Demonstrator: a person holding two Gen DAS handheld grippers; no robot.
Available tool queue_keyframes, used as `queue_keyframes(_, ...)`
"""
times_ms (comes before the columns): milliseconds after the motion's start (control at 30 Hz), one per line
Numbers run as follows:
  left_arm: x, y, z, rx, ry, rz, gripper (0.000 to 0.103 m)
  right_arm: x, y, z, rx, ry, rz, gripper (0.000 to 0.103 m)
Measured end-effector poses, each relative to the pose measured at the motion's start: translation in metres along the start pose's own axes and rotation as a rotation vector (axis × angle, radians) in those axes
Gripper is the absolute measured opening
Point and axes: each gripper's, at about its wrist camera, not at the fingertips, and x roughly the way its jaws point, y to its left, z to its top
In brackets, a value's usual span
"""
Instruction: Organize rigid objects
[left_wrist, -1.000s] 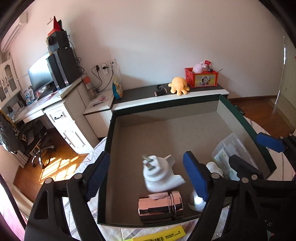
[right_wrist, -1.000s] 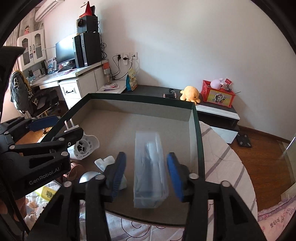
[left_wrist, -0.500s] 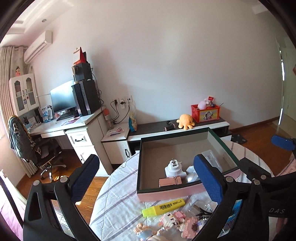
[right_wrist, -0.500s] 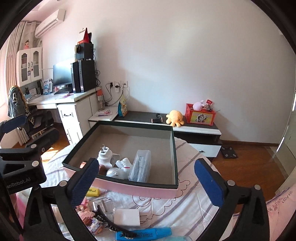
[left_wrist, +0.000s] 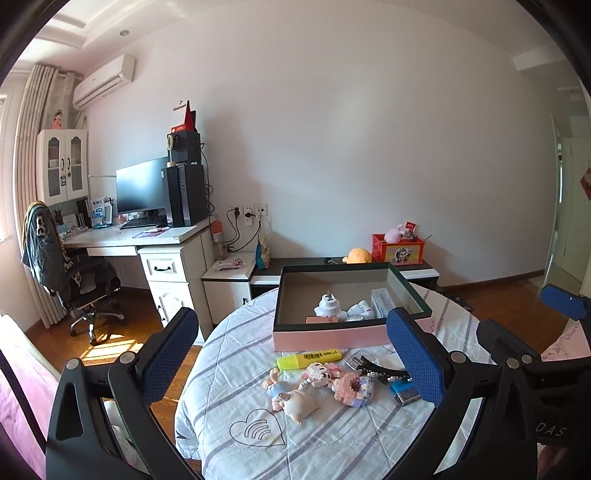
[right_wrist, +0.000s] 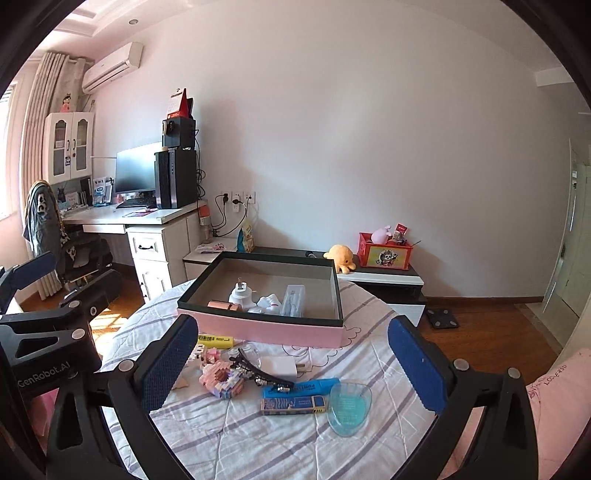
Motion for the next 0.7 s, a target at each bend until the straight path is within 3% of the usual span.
queue_keyframes(333,-0.035,-0.008,-0.009,0.014,-0.047,0.006,0.103,-0.042,-0.001,-0.014,-0.004,-0.023,-0.021,0.103)
queue_keyframes(700,-0.041,-0.018,-0.009,0.021,-0.061,0.011,0.103,-0.059,-0.006,-0.017,-0.001,-0.042,-0.040,0.103)
